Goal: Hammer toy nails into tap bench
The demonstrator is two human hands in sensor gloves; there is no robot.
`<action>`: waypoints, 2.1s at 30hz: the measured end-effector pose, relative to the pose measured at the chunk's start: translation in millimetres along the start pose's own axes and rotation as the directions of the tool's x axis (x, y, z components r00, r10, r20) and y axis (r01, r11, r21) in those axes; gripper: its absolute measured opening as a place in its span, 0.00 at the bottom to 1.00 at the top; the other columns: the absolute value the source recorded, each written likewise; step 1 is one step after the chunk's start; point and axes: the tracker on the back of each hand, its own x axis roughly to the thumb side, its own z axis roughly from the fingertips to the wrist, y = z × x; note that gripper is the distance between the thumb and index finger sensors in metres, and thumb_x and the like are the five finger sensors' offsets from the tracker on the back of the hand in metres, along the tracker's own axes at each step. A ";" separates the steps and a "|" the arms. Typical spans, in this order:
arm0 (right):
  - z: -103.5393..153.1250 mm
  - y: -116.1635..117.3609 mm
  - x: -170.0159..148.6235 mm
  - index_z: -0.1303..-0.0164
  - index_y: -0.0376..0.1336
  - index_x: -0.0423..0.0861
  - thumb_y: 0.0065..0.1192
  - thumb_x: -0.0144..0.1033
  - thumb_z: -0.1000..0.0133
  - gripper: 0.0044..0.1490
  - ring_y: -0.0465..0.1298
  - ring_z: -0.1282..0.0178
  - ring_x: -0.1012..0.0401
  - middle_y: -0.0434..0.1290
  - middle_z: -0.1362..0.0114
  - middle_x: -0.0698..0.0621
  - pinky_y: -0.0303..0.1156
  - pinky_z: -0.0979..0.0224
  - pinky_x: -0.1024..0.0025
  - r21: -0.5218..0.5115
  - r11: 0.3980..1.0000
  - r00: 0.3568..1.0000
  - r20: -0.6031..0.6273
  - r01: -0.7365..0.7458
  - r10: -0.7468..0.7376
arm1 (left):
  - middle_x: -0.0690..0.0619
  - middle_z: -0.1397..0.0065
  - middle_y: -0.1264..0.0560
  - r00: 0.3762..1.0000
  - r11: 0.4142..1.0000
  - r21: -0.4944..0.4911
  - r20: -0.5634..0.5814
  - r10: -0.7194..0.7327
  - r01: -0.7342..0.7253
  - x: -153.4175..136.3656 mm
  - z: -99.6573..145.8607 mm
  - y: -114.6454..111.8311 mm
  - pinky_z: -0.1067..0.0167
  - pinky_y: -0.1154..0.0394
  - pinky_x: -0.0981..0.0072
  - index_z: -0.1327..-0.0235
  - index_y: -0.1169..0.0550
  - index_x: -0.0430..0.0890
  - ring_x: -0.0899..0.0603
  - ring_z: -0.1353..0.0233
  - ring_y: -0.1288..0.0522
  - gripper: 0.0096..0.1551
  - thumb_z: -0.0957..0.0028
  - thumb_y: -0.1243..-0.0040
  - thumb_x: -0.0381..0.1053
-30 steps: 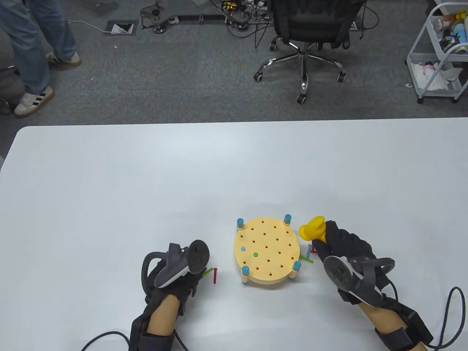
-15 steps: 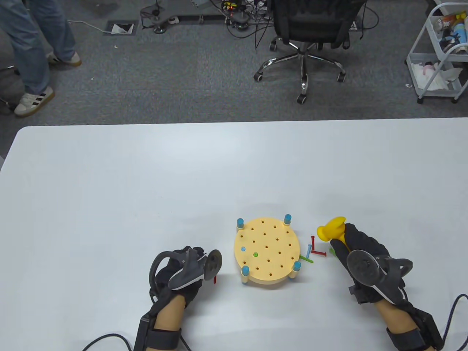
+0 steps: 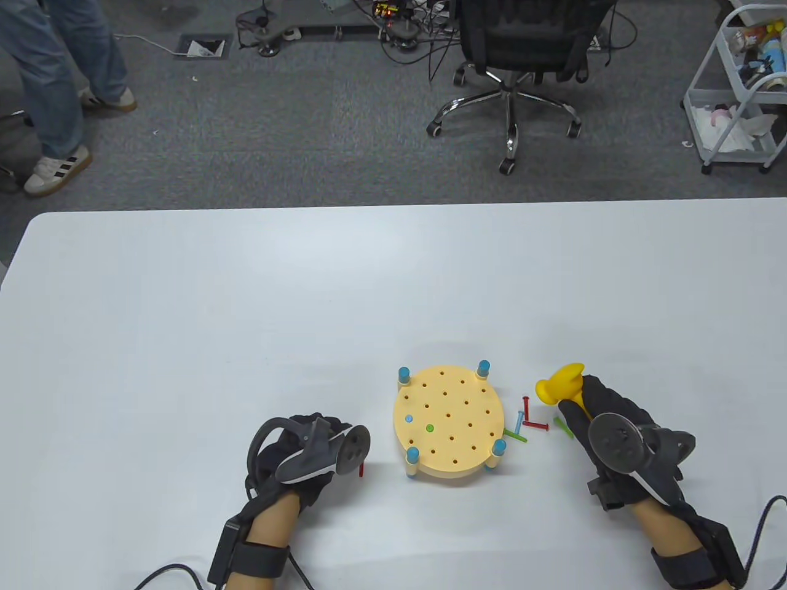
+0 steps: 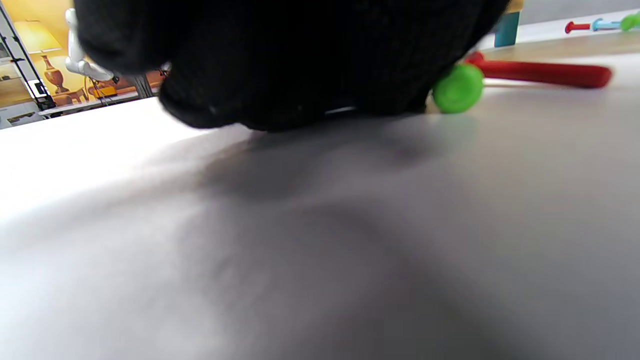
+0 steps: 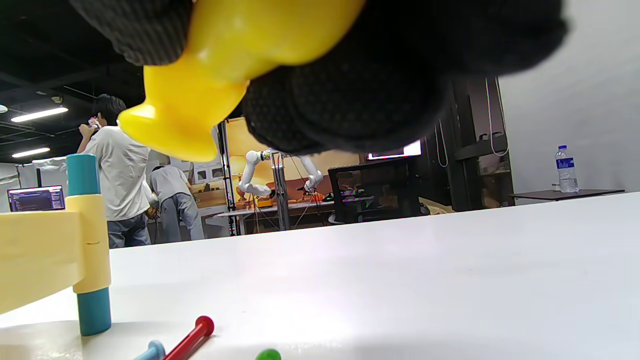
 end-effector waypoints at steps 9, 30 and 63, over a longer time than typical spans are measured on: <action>0.2 0.2 2.4 0.35 0.67 0.43 0.49 0.60 0.51 0.43 0.83 0.67 0.58 0.81 0.53 0.52 0.79 0.59 0.69 0.019 1.000 1.000 0.016 -0.001 0.001 | 0.49 0.53 0.18 0.987 0.987 0.029 -0.039 -0.156 0.157 6.0 -3.1 2.0 0.61 0.20 0.62 0.46 0.30 0.48 0.52 0.59 0.18 0.28 0.60 0.48 0.55; 0.1 5.0 4.0 0.35 0.67 0.43 0.48 0.60 0.51 0.43 0.83 0.67 0.59 0.82 0.53 0.52 0.79 0.60 0.69 0.045 0.998 0.998 0.039 0.038 -0.040 | 0.45 0.69 0.12 0.810 0.666 0.497 0.145 0.568 -0.556 -25.6 51.5 56.6 0.89 0.18 0.71 0.57 0.18 0.51 0.53 0.80 0.12 0.22 0.63 0.44 0.53; 2.3 9.2 9.1 0.35 0.67 0.43 0.48 0.61 0.51 0.43 0.83 0.67 0.59 0.82 0.53 0.52 0.79 0.60 0.69 0.078 0.995 0.993 0.087 0.069 -0.076 | 0.48 0.71 0.13 0.926 0.870 0.362 0.047 -0.375 0.334 127.7 -3.6 106.6 0.82 0.23 0.64 0.67 0.16 0.58 0.50 0.81 0.18 0.19 0.57 0.54 0.60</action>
